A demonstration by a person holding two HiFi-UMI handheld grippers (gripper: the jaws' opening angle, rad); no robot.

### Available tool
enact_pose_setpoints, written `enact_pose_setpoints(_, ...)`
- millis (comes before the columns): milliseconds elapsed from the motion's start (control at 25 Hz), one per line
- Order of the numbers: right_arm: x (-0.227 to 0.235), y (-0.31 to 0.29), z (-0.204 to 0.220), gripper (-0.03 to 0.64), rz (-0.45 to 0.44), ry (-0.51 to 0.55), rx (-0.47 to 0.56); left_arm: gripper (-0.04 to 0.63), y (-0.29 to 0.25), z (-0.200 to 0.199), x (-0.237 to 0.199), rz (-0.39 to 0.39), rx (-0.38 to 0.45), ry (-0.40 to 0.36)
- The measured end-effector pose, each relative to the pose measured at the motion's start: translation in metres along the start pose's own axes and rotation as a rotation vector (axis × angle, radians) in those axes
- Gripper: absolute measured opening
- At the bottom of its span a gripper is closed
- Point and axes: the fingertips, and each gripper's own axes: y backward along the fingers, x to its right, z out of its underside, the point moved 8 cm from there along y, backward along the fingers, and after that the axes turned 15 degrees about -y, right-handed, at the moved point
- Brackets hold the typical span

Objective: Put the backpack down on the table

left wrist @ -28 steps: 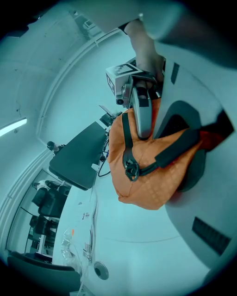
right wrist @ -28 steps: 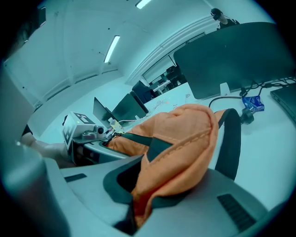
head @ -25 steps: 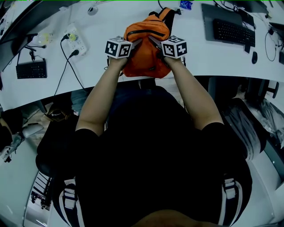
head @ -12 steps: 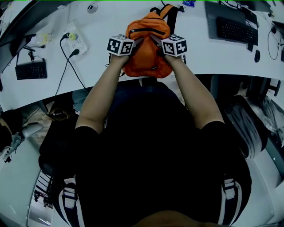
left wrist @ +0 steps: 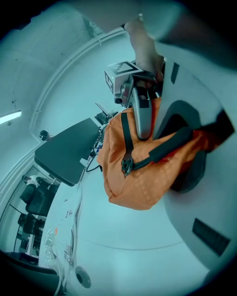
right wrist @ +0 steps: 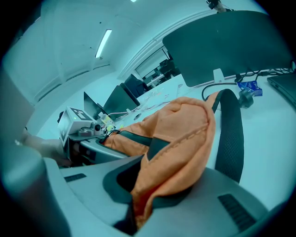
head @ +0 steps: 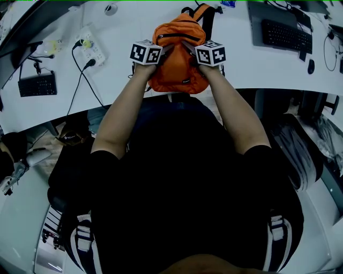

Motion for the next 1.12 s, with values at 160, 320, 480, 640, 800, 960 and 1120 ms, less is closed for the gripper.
enact_pose_setpoints(160, 0.0, -0.001, 0.0, 0.041, -0.006, -0.013, 0.004, 0.043, 0.0, 0.002, -0.001, 0.033, 0.001, 0.035)
enact_pose_setpoints(320, 0.003, 0.001, -0.002, 0.079, -0.034, -0.033, 0.021, 0.075, 0.001, 0.004, -0.005, 0.035, 0.006, 0.053)
enact_pose_setpoints(480, 0.005, 0.004, -0.003, 0.151, -0.072, -0.046, 0.055, 0.117, 0.004, 0.005, -0.01, 0.039, 0.005, 0.058)
enact_pose_setpoints(640, 0.008, 0.009, -0.004, 0.203, -0.078, -0.058, 0.076, 0.18, 0.006, 0.007, -0.015, 0.031, -0.005, 0.054)
enact_pose_setpoints(800, 0.013, 0.014, -0.005, 0.261, -0.058, -0.051, 0.085, 0.24, 0.012, 0.009, -0.021, 0.008, -0.005, 0.045)
enact_pose_setpoints(960, 0.017, 0.02, -0.007, 0.275, -0.062, -0.062, 0.097, 0.266, 0.02, 0.009, -0.024, 0.002, -0.001, 0.049)
enact_pose_setpoints(1120, 0.018, 0.027, -0.006, 0.275, -0.06, -0.066, 0.105, 0.279, 0.028, 0.009, -0.027, -0.009, -0.005, 0.05)
